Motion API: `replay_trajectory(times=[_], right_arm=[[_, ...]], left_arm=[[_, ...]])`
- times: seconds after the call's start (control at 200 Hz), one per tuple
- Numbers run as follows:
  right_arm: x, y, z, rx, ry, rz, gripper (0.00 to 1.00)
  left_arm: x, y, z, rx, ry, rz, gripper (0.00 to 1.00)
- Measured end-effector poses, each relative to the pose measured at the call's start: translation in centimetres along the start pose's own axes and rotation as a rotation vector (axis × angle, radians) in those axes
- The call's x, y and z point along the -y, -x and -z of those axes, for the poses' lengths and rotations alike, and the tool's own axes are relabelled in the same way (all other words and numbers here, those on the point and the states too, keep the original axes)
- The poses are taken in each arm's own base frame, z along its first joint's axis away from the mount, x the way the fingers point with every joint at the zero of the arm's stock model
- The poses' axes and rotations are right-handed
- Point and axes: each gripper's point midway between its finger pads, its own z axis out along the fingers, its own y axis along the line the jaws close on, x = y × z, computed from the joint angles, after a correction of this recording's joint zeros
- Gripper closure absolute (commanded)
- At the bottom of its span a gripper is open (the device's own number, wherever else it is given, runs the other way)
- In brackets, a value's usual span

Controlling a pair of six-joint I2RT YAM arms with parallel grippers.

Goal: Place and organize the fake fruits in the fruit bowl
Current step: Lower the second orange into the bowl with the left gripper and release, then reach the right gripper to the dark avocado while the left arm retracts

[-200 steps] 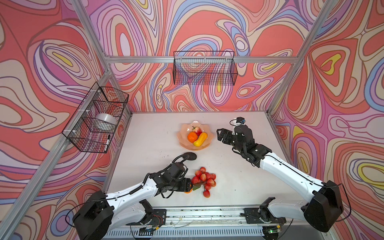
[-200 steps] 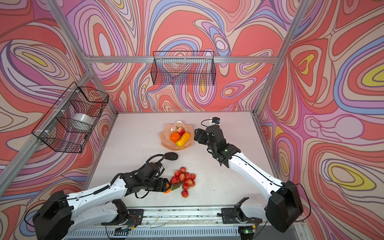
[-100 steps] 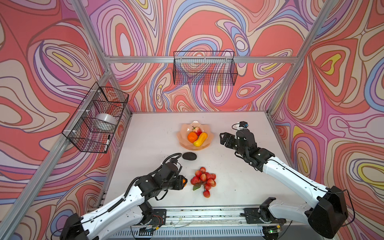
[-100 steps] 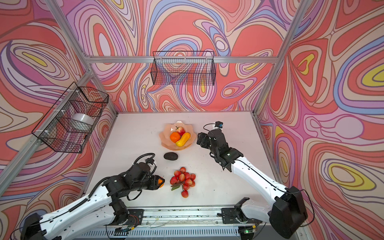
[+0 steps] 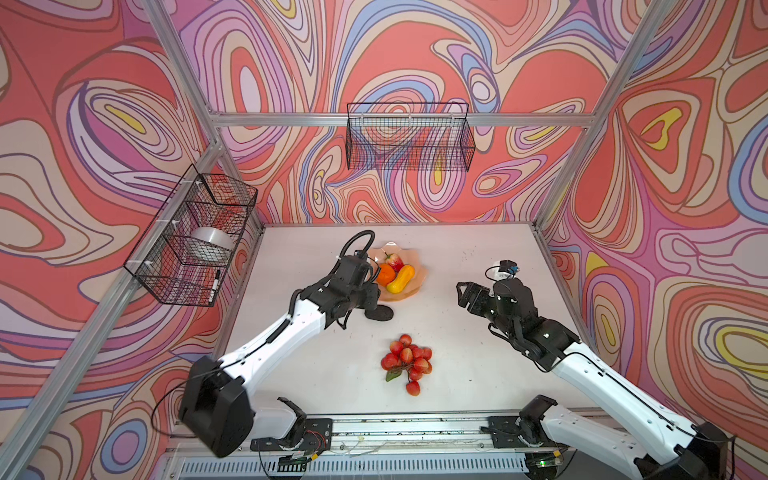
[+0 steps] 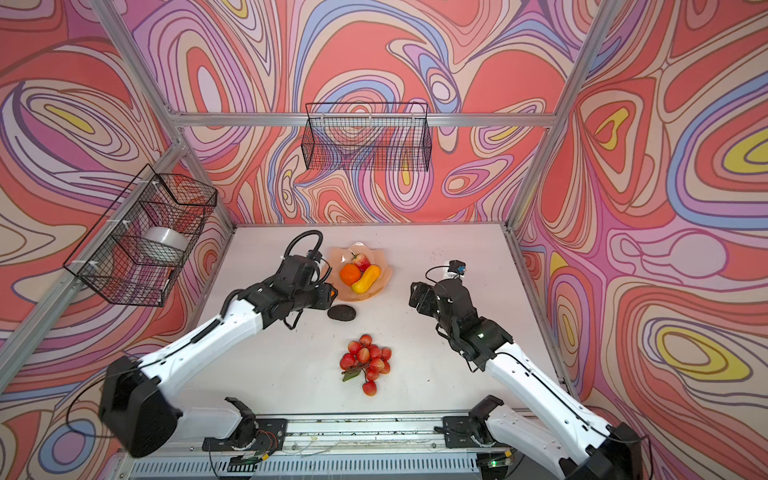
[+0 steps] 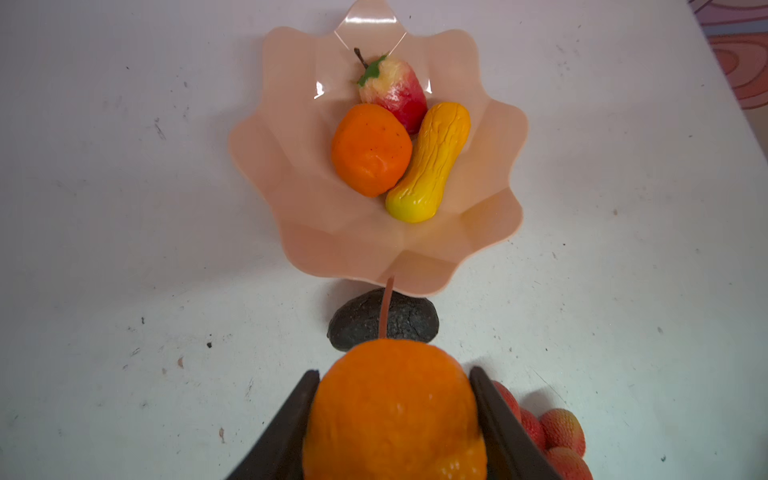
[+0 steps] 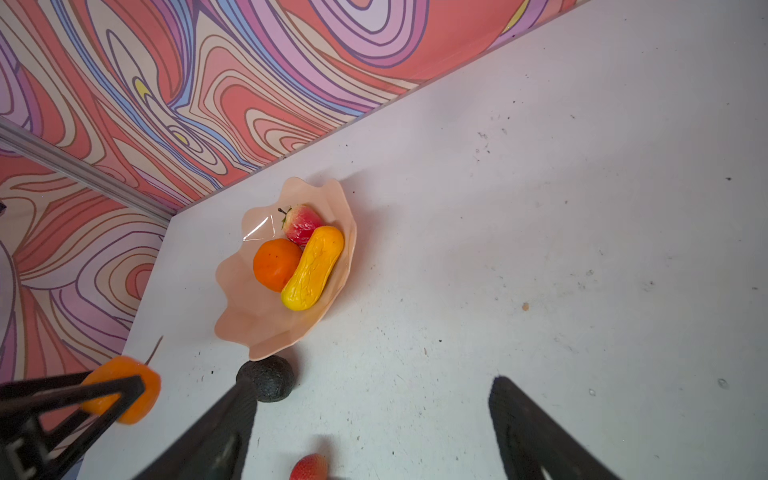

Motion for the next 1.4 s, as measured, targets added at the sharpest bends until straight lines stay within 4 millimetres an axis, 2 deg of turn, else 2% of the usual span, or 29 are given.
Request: replay_trajectory(times=[0.14,0.225,0.305,0.436,0.601,0.641,0.756,0.821,1.012,1.187,1.297,1.357,1.397], right_arm=[[0.9,0.1,1.3,0.009,-0.025,-0.001,0.08],[1.5,0.2,2.0,0.017,-0.04,0.001,0.08],[1.8,0.3,2.5,0.027,-0.05,0.005,0.08],[2.4,0.2,2.8,0.026,-0.073,0.021,0.08],[2.8,-0.1,2.5,0.011,-0.096,0.044,0.08],[2.8,-0.2,2.4,0.006,-0.1,0.05,0.08],[2.9,-0.5,2.0,-0.008,-0.111,0.067,0.09],[3.0,-0.7,1.8,-0.015,-0.118,0.077,0.09],[2.9,-1.2,0.8,-0.05,-0.134,0.122,0.13],[1.4,-1.9,-1.3,-0.121,-0.099,0.177,0.17],[-0.3,-3.6,-3.0,-0.197,-0.029,0.223,0.17],[-1.6,-4.8,-3.9,-0.238,0.018,0.26,0.17],[-2.7,-5.8,-4.3,-0.265,0.051,0.29,0.18]], left_arm=[[-1.2,3.1,-4.2,-0.021,0.031,0.019,0.57],[-1.7,4.4,-5.8,-0.024,0.04,0.021,0.56],[-1.5,4.7,-6.9,-0.034,0.037,0.015,0.56],[-1.3,4.5,-8.5,-0.065,0.042,0.015,0.57],[-1.9,3.1,-10.4,-0.135,0.075,0.048,0.58],[-2.1,2.8,-10.7,-0.147,0.082,0.057,0.56],[-2.4,1.8,-11.1,-0.18,0.099,0.078,0.42],[-2.5,1.6,-11.1,-0.189,0.103,0.086,0.35],[-2.1,1.7,-10.9,-0.196,0.084,0.105,0.29],[-1.4,2.7,-9.9,-0.172,0.052,0.113,0.26],[-0.9,4.8,-6.8,-0.089,0.027,0.113,0.23],[-0.7,6.2,-3.9,-0.012,0.01,0.115,0.21],[-0.9,7.0,-1.2,0.057,0.001,0.117,0.19]])
